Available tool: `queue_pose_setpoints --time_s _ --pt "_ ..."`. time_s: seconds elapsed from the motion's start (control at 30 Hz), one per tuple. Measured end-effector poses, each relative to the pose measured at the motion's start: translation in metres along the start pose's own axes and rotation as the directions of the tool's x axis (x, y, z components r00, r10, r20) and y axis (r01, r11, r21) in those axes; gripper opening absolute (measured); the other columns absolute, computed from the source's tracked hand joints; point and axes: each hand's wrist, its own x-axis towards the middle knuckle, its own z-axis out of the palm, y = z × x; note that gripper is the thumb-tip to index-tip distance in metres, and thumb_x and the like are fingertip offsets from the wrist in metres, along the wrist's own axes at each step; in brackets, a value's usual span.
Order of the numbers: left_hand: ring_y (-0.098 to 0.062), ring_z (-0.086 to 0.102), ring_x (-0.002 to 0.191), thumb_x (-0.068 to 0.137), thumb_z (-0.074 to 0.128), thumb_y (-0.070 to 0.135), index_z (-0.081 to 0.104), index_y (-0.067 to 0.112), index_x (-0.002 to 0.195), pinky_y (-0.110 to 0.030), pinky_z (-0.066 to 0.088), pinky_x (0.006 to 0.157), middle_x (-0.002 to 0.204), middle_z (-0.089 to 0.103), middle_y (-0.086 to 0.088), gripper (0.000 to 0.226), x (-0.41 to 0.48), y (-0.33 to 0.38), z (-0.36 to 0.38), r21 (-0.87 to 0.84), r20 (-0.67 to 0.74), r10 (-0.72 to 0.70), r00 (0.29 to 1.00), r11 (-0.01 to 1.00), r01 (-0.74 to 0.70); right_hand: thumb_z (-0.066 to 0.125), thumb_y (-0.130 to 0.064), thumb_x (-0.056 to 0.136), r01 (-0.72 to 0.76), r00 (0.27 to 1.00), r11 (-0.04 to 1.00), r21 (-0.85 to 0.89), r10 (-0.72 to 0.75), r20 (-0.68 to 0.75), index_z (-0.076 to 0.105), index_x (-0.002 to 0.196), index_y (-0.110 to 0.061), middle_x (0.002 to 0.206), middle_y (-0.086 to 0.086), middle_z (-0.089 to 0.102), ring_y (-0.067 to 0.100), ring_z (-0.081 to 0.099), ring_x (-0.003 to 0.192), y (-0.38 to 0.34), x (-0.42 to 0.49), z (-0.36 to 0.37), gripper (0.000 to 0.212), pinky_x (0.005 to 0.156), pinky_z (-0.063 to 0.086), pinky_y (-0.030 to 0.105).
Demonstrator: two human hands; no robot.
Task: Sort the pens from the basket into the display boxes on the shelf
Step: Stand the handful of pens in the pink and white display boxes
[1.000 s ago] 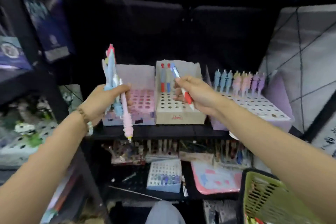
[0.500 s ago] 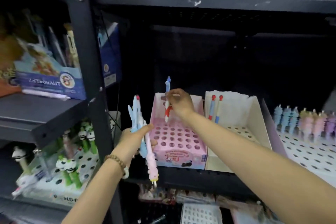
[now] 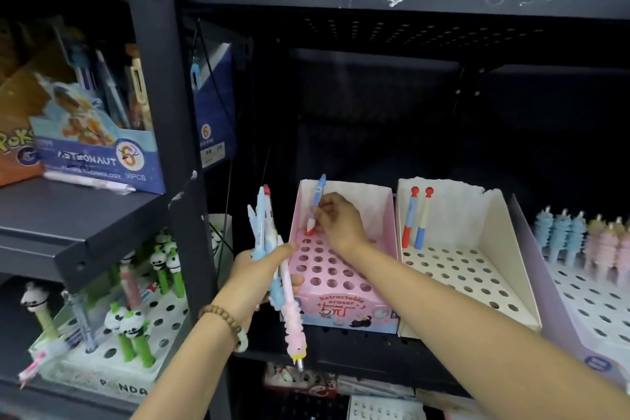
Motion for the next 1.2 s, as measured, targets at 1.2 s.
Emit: queue_pose_setpoints --time_s 1.2 --pt "-0.021 0.063 0.074 0.045 0.077 0.063 0.064 0.009 0.079 -0.044 0.053 0.087 0.076 0.065 -0.006 0.065 -0.002 0.010 0.026 -0.172 -0.128 0.043 0.991 0.983 -0.064 0.070 -0.035 0.083 -0.211 0.669 0.977 -0.027 0.164 0.725 0.059 0.097 -0.016 0.073 -0.005 0.070 0.005 0.061 0.060 -0.063 -0.092 -0.074 0.027 0.053 0.047 0.013"
